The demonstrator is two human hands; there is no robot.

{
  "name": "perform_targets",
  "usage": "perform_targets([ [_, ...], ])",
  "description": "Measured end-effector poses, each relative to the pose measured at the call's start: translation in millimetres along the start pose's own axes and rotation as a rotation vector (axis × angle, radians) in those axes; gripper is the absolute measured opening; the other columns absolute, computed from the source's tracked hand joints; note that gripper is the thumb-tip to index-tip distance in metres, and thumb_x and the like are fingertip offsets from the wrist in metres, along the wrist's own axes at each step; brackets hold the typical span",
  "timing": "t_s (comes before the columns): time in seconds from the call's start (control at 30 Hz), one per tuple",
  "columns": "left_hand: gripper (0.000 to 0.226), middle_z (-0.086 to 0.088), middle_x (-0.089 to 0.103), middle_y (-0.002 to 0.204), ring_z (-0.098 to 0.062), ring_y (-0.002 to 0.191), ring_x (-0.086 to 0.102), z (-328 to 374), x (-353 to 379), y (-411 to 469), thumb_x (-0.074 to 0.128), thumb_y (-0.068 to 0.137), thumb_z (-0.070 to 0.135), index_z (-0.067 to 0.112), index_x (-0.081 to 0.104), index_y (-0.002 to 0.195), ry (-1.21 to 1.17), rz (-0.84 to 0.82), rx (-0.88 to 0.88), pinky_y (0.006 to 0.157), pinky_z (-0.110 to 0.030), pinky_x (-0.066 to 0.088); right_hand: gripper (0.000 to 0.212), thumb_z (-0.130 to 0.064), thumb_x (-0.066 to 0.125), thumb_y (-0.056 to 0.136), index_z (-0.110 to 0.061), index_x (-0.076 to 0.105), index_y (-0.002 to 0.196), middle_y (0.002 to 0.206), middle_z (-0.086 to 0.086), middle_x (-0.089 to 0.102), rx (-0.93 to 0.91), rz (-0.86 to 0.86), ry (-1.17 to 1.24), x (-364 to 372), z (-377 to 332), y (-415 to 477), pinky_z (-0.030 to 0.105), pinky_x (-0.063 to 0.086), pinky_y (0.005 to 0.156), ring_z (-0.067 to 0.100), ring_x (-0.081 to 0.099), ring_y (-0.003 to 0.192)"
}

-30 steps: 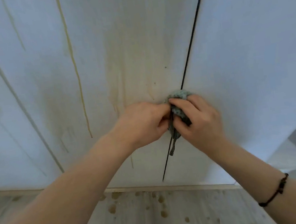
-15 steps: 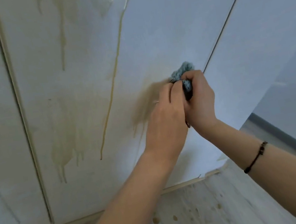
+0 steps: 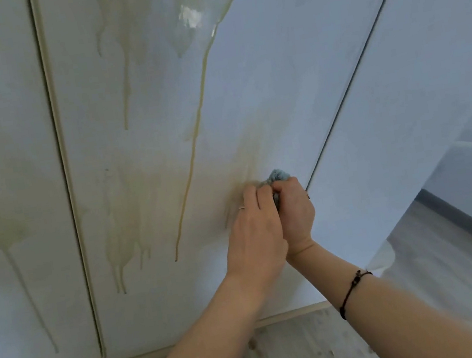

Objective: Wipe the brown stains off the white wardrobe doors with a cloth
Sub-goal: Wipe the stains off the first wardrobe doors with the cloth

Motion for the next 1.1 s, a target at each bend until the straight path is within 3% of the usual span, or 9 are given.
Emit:
perform_targets([
  [0.13, 0.048, -0.004, 0.048, 0.116, -0.025, 0.082, 0.057, 0, 1, 2, 0.056, 0.076, -0.006, 0.012, 0.051, 0.121, 0.024, 0.020, 0.006, 0.073, -0.042, 0.051, 0.015, -0.032, 0.051, 0.083, -0.021, 0.060, 0.087, 0.086, -0.007, 0.057, -0.173, 0.057, 0.079, -4, 10, 3, 0.009, 0.018, 0.056, 0.008, 0.053, 0.076],
  [0.37, 0.079, -0.004, 0.050, 0.127, -0.024, 0.085, 0.060, 9, 0, -11, 0.067, 0.077, 0.006, 0.010, 0.035, 0.149, 0.346, -0.042, 0.076, 0.069, -0.033, 0.052, 0.015, -0.035, 0.055, 0.088, -0.026, 0.048, 0.097, 0.087, -0.006, 0.067, -0.359, 0.147, 0.229, -19, 11, 24, 0.014, 0.035, 0.057, 0.008, 0.059, 0.070],
  [0.47, 0.090, -0.004, 0.045, 0.139, -0.025, 0.098, 0.060, 17, -15, -10, 0.069, 0.081, 0.015, 0.010, 0.021, 0.157, 0.468, -0.040, 0.127, 0.076, -0.035, 0.054, 0.023, -0.030, 0.060, 0.089, -0.022, 0.050, 0.109, 0.100, -0.005, 0.064, -0.349, 0.183, 0.360, -43, 8, 54, 0.019, 0.043, 0.068, 0.010, 0.060, 0.082],
  [0.6, 0.050, 0.000, 0.052, 0.133, -0.026, 0.108, 0.060, 26, -43, 7, 0.067, 0.085, 0.025, 0.013, 0.055, 0.133, 0.380, 0.047, 0.061, 0.090, -0.042, 0.052, 0.035, -0.044, 0.067, 0.087, -0.033, 0.051, 0.116, 0.105, -0.028, 0.046, 0.039, 0.299, 0.584, -78, 16, 109, 0.010, 0.036, 0.087, 0.002, 0.051, 0.101],
  [0.7, 0.030, 0.004, 0.062, 0.105, -0.018, 0.088, 0.063, 30, -45, 23, 0.068, 0.085, 0.033, 0.020, 0.062, 0.111, 0.342, 0.027, -0.068, 0.075, -0.032, 0.050, 0.023, -0.023, 0.073, 0.086, -0.018, 0.062, 0.105, 0.107, -0.010, 0.055, -0.152, 0.297, 0.556, -73, 0, 91, 0.021, 0.039, 0.087, 0.015, 0.051, 0.099],
  [0.8, 0.023, 0.003, 0.065, 0.088, -0.022, 0.080, 0.064, 37, -23, 30, 0.065, 0.079, 0.014, 0.019, 0.057, 0.101, 0.229, -0.123, -0.179, 0.059, -0.024, 0.047, 0.018, 0.012, 0.073, 0.074, -0.003, 0.069, 0.083, 0.087, 0.011, 0.063, -0.327, 0.277, 0.448, -50, -12, 56, 0.036, 0.045, 0.075, 0.028, 0.057, 0.083],
  [0.87, 0.023, 0.009, 0.058, 0.076, -0.021, 0.072, 0.062, 37, -5, 28, 0.060, 0.079, 0.007, 0.021, 0.049, 0.093, 0.139, -0.132, -0.181, 0.048, -0.015, 0.036, 0.017, 0.012, 0.072, 0.076, -0.004, 0.069, 0.080, 0.085, 0.010, 0.063, -0.325, 0.259, 0.472, -44, -8, 52, 0.038, 0.047, 0.074, 0.029, 0.058, 0.081],
  [1.0, 0.011, 0.005, 0.067, 0.074, -0.012, 0.064, 0.057, 31, -4, 35, 0.064, 0.079, 0.015, 0.020, 0.061, 0.089, 0.106, 0.008, -0.180, 0.048, -0.022, 0.034, 0.012, -0.011, 0.075, 0.082, -0.008, 0.065, 0.087, 0.092, 0.007, 0.059, -0.331, 0.233, 0.502, -47, 6, 52, 0.034, 0.044, 0.077, 0.025, 0.053, 0.089],
  [1.1, 0.012, 0.008, 0.061, 0.064, -0.007, 0.059, 0.056, 20, -9, 35, 0.065, 0.075, 0.015, 0.025, 0.059, 0.071, 0.127, 0.009, -0.173, 0.047, -0.019, 0.036, 0.009, -0.008, 0.076, 0.078, -0.009, 0.067, 0.079, 0.083, 0.008, 0.056, -0.405, 0.235, 0.359, -45, 18, 36, 0.038, 0.040, 0.066, 0.028, 0.053, 0.078],
])
Point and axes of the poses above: each hand's wrist, its own y-axis towards the middle knuckle, its own x-axis out of the palm, z = x × y, the point moved 1 cm from there along y, towards the middle knuckle
